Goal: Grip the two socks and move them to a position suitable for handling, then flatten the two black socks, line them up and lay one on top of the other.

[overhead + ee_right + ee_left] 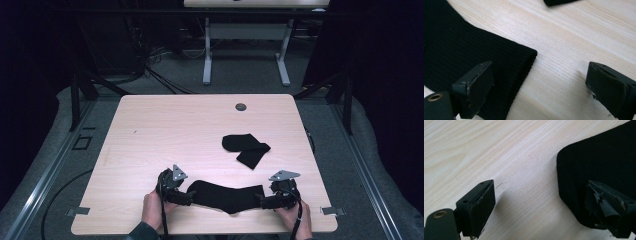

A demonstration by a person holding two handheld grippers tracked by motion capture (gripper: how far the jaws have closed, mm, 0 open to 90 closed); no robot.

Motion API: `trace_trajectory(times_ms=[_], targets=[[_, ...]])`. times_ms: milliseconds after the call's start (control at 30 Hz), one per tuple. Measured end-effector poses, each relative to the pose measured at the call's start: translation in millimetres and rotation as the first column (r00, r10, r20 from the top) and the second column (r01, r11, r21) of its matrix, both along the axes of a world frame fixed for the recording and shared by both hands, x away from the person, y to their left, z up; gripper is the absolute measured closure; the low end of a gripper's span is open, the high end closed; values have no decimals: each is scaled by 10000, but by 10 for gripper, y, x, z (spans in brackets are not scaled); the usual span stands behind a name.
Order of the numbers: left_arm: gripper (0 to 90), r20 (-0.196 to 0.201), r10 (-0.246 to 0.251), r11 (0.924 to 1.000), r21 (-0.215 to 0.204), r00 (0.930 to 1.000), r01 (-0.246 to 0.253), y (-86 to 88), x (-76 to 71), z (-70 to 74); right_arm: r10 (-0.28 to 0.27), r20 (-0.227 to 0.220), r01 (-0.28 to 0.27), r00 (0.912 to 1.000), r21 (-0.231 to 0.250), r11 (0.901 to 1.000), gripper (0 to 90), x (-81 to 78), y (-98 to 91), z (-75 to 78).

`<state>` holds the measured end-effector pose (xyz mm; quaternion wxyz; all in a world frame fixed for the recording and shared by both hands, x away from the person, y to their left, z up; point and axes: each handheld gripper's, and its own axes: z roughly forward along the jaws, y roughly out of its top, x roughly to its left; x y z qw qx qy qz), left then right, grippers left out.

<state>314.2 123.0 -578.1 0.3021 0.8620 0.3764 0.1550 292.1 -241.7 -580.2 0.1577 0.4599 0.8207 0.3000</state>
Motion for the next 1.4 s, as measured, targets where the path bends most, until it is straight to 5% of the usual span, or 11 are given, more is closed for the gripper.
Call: trace_trajectory(times_ms=[633,867,1033,1133,1267,1400], targets=[[108,303,89,9999,138,9995,-94,106,-289,-8,709,745,-730,9947,257,9970,75,-97,14,-60],[101,289,78,9999,-71,9996,-76,136,-314,-15,770,672,-789,9948,249,9966,72,-103,11,-56],[71,273,100,9993,-374,9996,-89,239,-343,104,856,748,-879,9935,280,9957,75,-121,6,-63],[68,510,523,9975,-511,9973,-497,385,-317,160,855,790,-885,9932,349,9955,76,-132,10,-67],[61,626,1601,9855,-673,9851,-1559,703,-178,124,896,769,-926,9930,370,9950,75,-130,11,-67],[47,688,2110,9760,-690,9751,-2064,844,-88,66,979,733,-1008,9925,381,9942,74,-123,5,-65]])
